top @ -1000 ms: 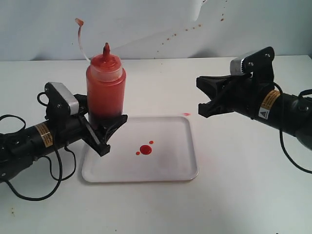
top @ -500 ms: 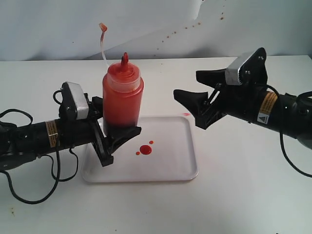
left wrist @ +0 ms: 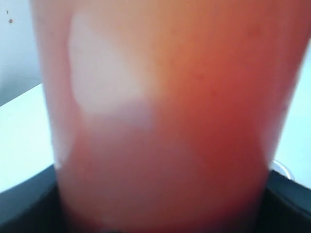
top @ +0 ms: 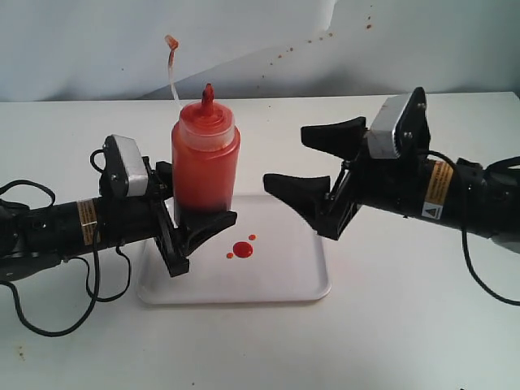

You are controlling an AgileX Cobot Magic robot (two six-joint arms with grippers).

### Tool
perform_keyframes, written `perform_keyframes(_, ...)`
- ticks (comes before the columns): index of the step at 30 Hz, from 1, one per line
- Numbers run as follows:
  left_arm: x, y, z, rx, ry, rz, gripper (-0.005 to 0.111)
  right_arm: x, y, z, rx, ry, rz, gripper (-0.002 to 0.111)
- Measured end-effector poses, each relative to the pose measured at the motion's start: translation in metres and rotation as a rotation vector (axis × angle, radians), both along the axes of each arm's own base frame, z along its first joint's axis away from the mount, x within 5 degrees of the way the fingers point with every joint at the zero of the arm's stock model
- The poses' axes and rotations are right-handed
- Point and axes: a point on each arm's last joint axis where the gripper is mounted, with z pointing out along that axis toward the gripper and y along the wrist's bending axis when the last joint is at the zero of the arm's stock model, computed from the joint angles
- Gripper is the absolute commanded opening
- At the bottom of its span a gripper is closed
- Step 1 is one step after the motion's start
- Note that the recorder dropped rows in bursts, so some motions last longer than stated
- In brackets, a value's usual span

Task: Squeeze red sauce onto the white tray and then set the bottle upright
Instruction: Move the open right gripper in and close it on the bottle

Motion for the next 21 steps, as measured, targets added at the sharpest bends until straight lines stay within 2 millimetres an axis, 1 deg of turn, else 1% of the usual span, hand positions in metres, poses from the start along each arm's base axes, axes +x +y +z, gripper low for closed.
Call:
perform_keyframes(6, 0.0, 0.0, 0.0, 0.002, 0.001, -0.006, 0.0, -0.013, 0.032, 0.005, 0.006, -0.023, 0.112, 0.084)
perform_keyframes(9, -0.001, 0.0, 0.0, 0.003, 0.0, -0.011, 0.0, -0.019, 0.045, 0.007, 0.024, -0.017, 0.129, 0.084)
perform_keyframes(11, -0.001, -0.001, 0.0, 0.006, 0.0, -0.018, 0.0, -0.019, 0.048, 0.006, 0.016, -0.01, 0.105, 0.084)
perform_keyframes(15, -0.002, -0.001, -0.001, 0.007, 0.002, -0.023, 0.0, -0.014, 0.046, 0.003, -0.006, 0.007, 0.051, 0.084)
perform_keyframes(18, -0.003, -0.003, -0.001, 0.011, 0.001, -0.038, 0.0, -0.014, 0.046, 0.003, -0.009, 0.012, 0.044, 0.084)
perform_keyframes(21, -0.008, -0.01, -0.001, 0.014, 0.0, -0.072, 0.0, -0.016, 0.05, 0.002, -0.01, 0.016, 0.052, 0.084)
